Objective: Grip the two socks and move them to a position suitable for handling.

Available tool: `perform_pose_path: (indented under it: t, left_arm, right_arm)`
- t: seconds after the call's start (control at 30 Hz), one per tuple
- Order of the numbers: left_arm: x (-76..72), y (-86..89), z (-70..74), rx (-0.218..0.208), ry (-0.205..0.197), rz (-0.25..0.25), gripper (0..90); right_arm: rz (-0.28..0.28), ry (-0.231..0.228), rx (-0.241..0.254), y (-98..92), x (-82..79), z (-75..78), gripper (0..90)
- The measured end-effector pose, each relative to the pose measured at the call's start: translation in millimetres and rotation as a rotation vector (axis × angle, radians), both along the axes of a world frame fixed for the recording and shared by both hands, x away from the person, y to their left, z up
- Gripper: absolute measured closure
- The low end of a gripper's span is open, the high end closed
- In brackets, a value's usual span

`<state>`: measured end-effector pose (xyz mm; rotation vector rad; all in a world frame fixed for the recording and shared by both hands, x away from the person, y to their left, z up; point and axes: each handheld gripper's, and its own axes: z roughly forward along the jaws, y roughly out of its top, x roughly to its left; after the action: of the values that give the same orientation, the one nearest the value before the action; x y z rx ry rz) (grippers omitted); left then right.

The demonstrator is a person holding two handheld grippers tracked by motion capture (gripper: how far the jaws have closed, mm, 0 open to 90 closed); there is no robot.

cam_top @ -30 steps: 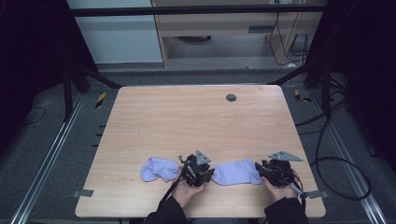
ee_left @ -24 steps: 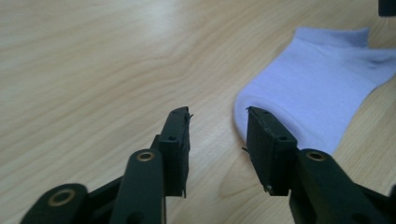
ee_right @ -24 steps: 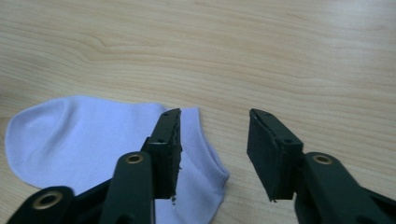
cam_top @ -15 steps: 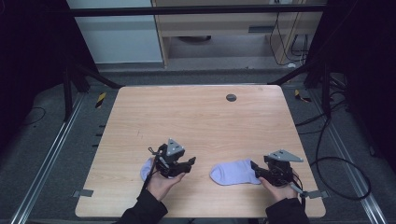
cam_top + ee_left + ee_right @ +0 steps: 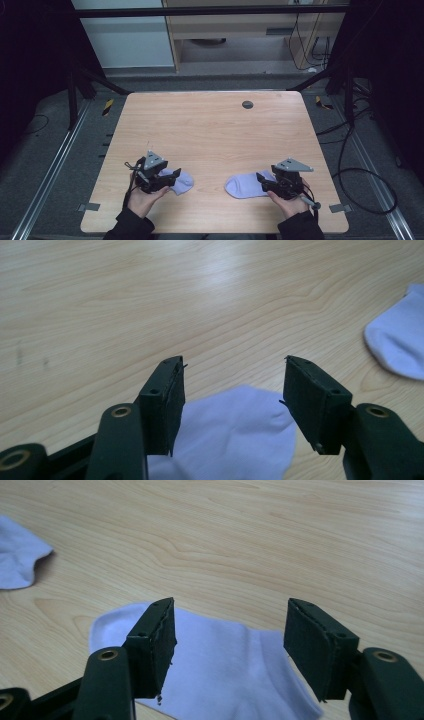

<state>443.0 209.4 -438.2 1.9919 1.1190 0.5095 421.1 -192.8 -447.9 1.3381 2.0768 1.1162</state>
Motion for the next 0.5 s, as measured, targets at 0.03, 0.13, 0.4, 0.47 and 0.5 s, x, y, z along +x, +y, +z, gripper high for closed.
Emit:
perform_pose_path:
  t: [0.03, 0.13, 0.4, 0.47, 0.5]
  left_arm:
    - [-1.4, 6.3, 0.1, 0.007, 0.002, 0.008, 40.8]
    - [-5.7, 23.9, -0.9, 0.008, 0.005, 0.038, 40.4]
    - [-13.6, 58.6, -11.0, -0.001, 0.024, 0.108, 41.2]
    - [-13.8, 63.2, -15.2, 0.006, 0.034, 0.116, 41.8]
    - [-13.9, 65.2, -17.5, 0.011, 0.041, 0.12, 42.2]
  right_arm:
    - [0.006, 0.001, 0.001, 3.4, 0.8, 1.0, 37.2]
    - [0.036, -0.002, 0.0, 15.6, 5.0, 4.3, 36.3]
    - [0.121, 0.009, -0.009, 55.4, 16.4, 10.5, 39.2]
    - [0.145, 0.009, -0.012, 67.0, 19.4, 11.5, 40.3]
    - [0.157, 0.008, -0.015, 73.1, 20.8, 11.7, 40.9]
